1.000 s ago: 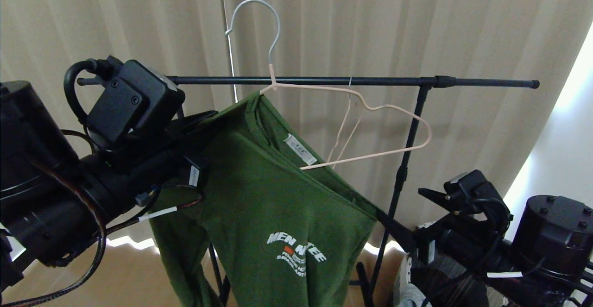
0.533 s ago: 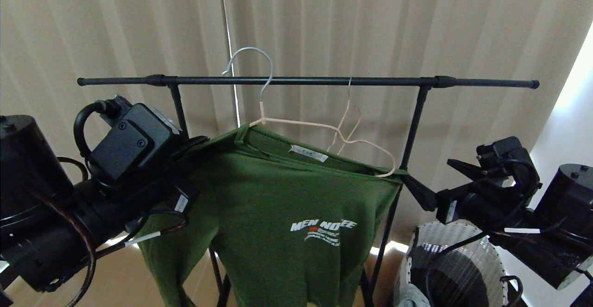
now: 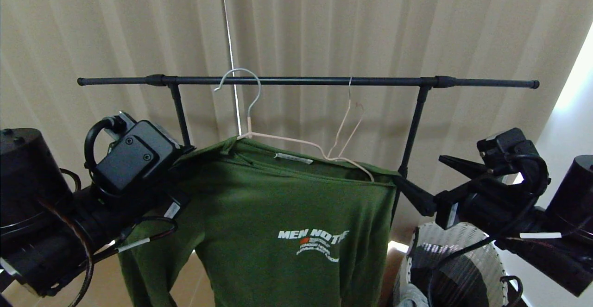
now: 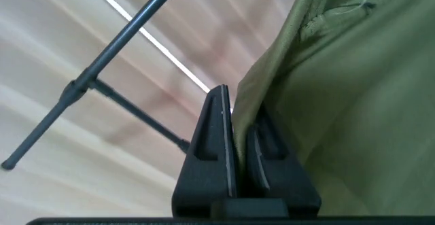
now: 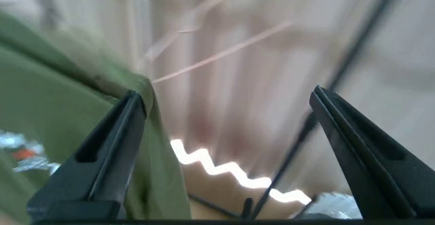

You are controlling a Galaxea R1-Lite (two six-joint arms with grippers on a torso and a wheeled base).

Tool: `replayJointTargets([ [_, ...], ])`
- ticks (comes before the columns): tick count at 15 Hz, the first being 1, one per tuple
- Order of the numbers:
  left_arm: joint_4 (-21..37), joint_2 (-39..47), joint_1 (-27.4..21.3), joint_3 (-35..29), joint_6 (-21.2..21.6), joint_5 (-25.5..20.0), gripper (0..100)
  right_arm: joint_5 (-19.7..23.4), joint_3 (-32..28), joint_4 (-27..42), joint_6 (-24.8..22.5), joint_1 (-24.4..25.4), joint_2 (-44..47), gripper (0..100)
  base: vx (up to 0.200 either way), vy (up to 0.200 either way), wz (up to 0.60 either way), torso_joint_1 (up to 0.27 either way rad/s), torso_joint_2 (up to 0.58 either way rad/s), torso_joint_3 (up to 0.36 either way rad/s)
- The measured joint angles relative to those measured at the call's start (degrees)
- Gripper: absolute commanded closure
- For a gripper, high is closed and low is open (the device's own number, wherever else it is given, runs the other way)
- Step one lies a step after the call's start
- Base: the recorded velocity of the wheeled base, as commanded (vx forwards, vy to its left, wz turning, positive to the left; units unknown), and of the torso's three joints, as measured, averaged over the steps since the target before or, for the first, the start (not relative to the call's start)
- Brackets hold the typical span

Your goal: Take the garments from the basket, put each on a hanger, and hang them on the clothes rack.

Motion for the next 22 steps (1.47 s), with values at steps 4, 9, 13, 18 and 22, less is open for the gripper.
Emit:
replayJointTargets([
  [4,0.09,0.15,-0.18,0.05,-1.34,0.68,100,0.10,-0.52,6.53,-6.77,6.18,-4.24,0,0.000,0.000,0.00,0.000,0.00,0.000],
  [9,-0.06,0.48,-2.76,0.13,-7.68,0.77,100,0.05,-6.25,11.68,-9.73,10.70,-4.22,0,0.000,0.000,0.00,0.000,0.00,0.000],
  [13,-0.09,-0.44,-5.67,0.55,-8.69,0.37,100,-0.17,-13.47,12.34,-17.42,11.56,-0.13,0,0.000,0.000,0.00,0.000,0.00,0.000],
  [18,-0.06,-0.71,-8.90,0.55,-8.67,0.35,100,-2.39,-19.42,12.47,-19.60,11.74,4.93,0,0.000,0.000,0.00,0.000,0.00,0.000],
  [22,-0.06,-0.35,-10.78,0.52,-8.40,0.39,100,-2.99,-21.00,13.02,-22.06,11.74,7.24,0,0.000,0.000,0.00,0.000,0.00,0.000],
])
